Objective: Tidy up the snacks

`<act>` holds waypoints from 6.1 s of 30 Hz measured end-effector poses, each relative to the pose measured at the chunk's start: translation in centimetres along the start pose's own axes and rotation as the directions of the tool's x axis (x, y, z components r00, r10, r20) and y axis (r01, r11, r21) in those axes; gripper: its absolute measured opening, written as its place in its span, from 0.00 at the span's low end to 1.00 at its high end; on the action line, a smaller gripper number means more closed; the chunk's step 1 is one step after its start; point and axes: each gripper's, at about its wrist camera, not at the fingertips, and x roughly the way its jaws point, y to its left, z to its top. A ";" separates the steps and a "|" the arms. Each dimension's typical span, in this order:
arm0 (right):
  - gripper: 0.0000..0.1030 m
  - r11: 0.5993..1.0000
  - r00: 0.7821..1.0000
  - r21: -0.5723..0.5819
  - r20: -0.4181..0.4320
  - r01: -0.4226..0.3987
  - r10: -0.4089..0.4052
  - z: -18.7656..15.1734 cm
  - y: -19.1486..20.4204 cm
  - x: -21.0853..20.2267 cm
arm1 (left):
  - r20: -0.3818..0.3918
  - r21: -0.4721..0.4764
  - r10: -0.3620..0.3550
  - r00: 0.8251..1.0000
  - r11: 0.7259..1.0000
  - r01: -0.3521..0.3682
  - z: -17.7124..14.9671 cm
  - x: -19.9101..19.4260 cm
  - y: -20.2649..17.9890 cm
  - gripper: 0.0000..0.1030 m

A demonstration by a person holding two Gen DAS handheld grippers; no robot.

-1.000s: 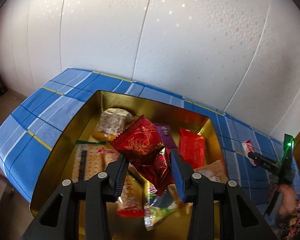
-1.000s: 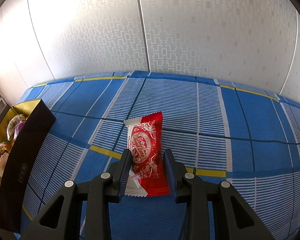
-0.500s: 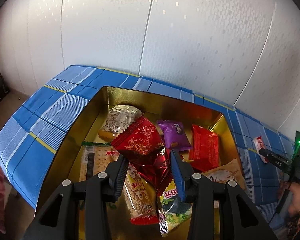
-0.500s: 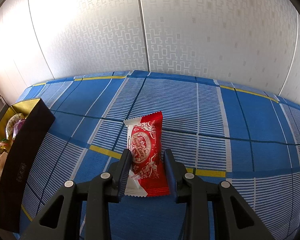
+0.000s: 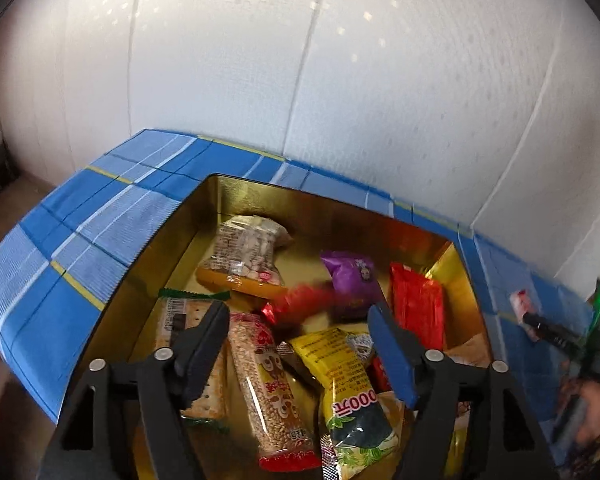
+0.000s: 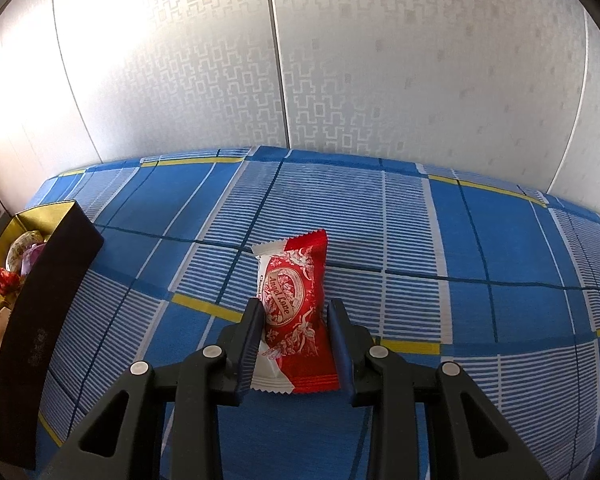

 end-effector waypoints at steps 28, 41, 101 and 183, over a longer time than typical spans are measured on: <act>0.21 0.975 0.968 -0.017 0.120 -0.220 0.221 -5.1 7.0 -10.7 | 0.146 -0.025 0.101 0.984 0.995 -0.098 -1.6 -4.7 2.6 1.00; 0.54 0.991 0.993 0.128 -0.110 -0.026 0.040 -2.4 4.2 -2.3 | 0.157 -0.031 0.221 0.963 0.975 -0.219 -1.9 -4.8 2.9 1.00; 0.39 0.942 0.938 -0.116 -0.187 -0.315 0.291 -2.1 24.8 -5.3 | 0.100 -0.024 0.314 0.944 0.949 -0.313 -4.2 -6.2 4.0 1.00; 0.55 0.995 0.985 -0.098 0.163 -0.037 0.053 -13.7 22.0 -17.4 | 0.110 0.086 0.296 0.949 0.948 -0.305 -10.7 -13.3 -0.2 1.00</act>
